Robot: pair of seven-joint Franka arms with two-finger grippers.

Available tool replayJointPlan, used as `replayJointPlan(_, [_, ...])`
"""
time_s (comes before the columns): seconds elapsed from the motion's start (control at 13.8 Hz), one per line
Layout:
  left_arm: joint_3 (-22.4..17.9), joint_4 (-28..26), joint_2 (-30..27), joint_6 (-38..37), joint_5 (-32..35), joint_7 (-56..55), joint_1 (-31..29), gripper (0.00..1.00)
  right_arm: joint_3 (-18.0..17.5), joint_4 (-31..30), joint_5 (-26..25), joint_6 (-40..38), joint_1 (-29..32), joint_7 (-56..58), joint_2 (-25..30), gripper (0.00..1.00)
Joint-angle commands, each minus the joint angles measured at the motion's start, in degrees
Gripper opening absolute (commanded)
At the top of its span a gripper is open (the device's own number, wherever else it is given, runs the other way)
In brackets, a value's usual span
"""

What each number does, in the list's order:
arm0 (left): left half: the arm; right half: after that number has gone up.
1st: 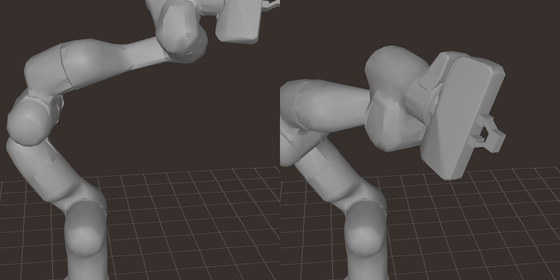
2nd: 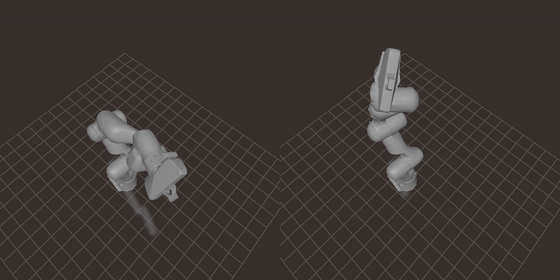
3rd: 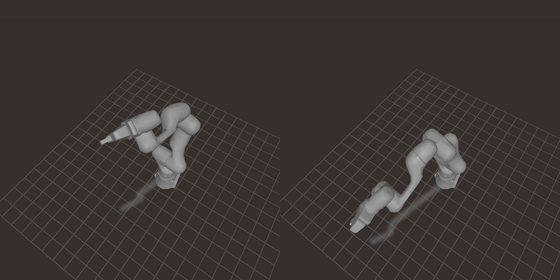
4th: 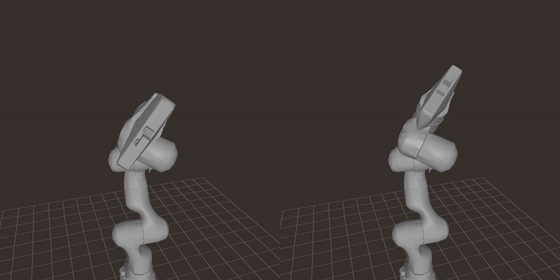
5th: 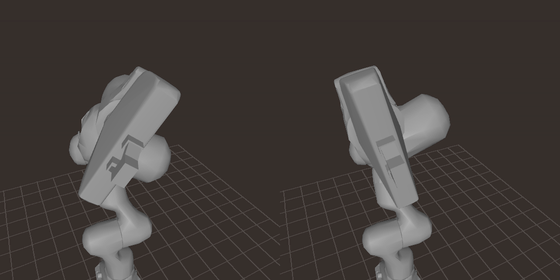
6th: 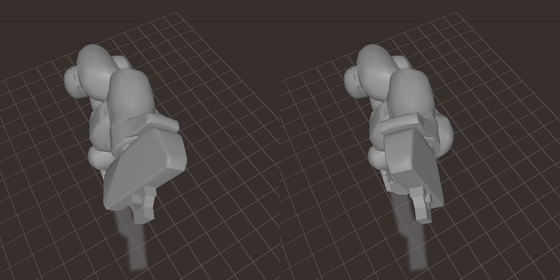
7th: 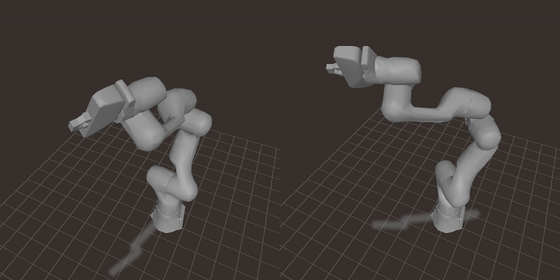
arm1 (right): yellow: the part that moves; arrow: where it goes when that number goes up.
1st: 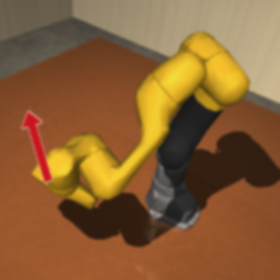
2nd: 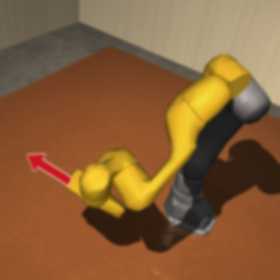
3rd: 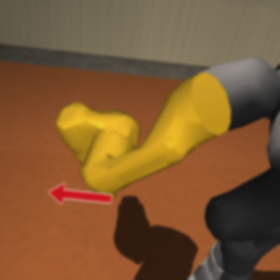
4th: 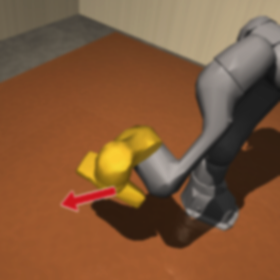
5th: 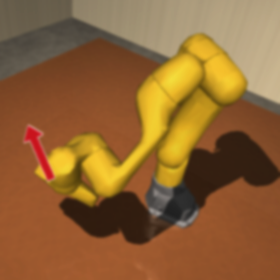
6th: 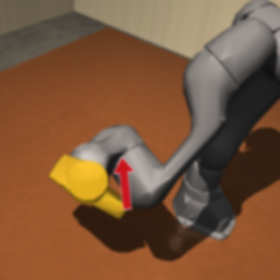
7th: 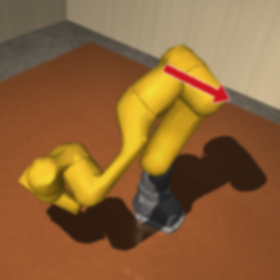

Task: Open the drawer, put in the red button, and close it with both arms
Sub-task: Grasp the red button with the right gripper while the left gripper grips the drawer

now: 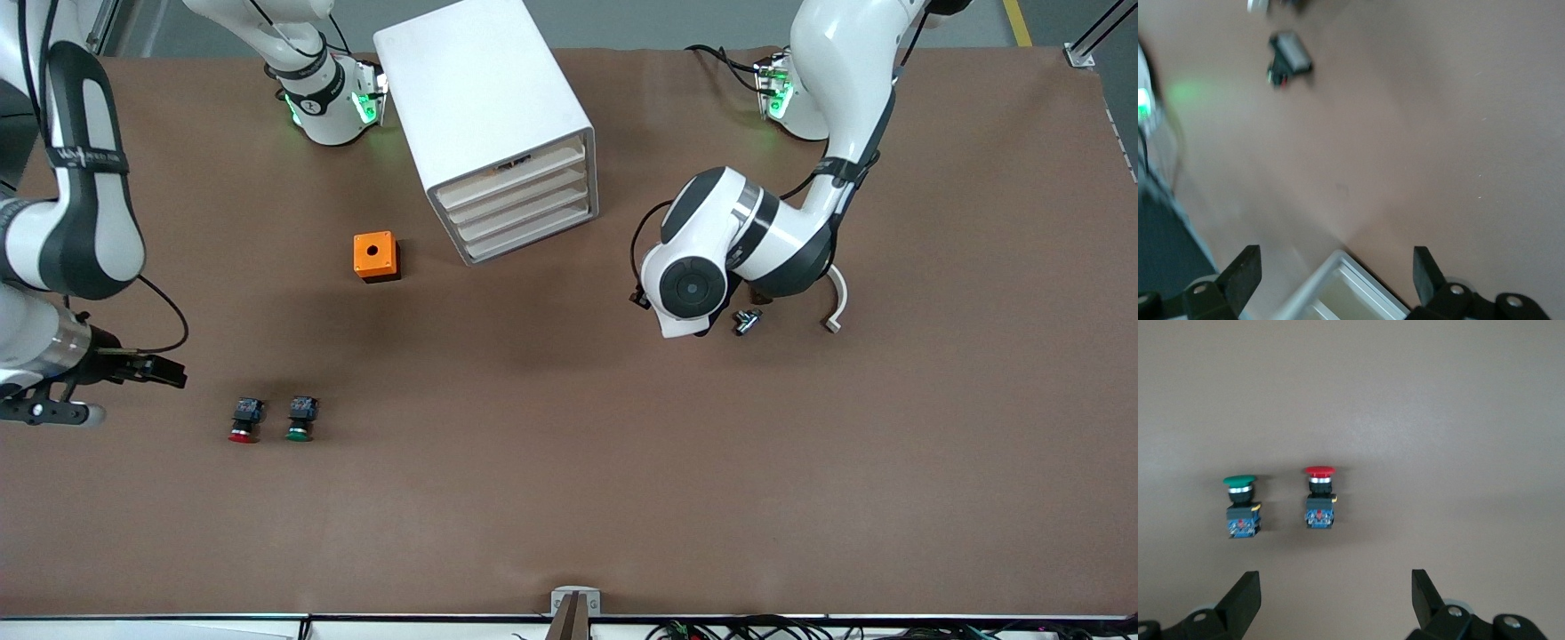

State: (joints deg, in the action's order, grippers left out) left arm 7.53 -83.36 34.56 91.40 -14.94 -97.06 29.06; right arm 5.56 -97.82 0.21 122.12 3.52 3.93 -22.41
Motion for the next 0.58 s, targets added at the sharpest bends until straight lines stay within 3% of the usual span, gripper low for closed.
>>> replayJointPlan(0.0, [-0.23,3.56,3.93,-0.43,-6.12,-6.99,-0.05,1.00,-0.81,-1.23,0.14,5.56,0.70,-2.08,-2.53,1.00])
replayJointPlan(0.51, [-0.32,3.29,7.62,-0.35,-25.19,-28.41,-0.05,0.97,-0.81,-1.50,0.14,17.34,-0.27,-6.57,-11.76,1.00])
